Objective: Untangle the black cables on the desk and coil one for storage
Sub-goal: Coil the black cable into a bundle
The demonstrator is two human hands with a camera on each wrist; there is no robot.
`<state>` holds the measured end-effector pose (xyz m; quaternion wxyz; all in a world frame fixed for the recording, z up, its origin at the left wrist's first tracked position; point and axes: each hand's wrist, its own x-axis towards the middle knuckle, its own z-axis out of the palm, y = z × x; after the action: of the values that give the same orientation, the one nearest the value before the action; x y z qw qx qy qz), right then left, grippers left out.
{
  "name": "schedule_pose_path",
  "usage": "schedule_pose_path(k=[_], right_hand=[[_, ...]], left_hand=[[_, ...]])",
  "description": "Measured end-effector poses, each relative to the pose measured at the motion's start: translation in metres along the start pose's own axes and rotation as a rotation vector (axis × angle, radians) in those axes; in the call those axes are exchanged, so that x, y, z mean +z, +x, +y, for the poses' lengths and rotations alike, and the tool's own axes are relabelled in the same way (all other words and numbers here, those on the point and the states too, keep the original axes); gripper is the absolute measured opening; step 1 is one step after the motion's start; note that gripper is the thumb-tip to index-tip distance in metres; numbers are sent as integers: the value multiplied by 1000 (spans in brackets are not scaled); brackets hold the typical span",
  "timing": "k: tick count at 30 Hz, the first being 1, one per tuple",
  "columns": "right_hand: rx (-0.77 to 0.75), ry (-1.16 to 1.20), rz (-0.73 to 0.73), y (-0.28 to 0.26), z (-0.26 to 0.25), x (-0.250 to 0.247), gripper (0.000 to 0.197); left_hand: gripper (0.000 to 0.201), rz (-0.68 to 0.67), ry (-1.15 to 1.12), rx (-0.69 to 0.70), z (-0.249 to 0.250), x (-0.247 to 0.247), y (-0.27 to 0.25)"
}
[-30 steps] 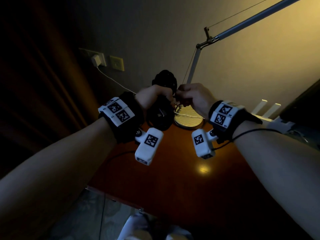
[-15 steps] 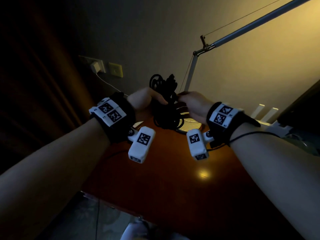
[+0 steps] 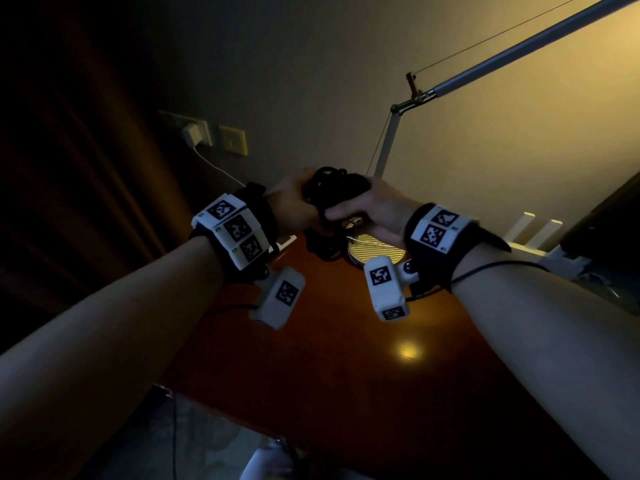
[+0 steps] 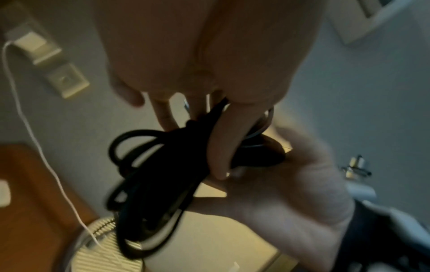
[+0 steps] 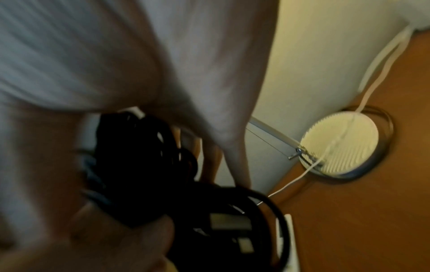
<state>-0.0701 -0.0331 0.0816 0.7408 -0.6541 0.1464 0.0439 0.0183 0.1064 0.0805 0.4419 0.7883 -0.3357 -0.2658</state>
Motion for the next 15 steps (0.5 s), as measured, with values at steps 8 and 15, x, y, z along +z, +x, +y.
schedule_pose_path(k=[8,15], right_hand=[[-42,-61,246,8,17,-12,33],[-105,-197,329,14,24,-18,40]], left_hand=[[28,42,100,-214,-5,9,4],[34,31,-331,-342,-4,11,5]])
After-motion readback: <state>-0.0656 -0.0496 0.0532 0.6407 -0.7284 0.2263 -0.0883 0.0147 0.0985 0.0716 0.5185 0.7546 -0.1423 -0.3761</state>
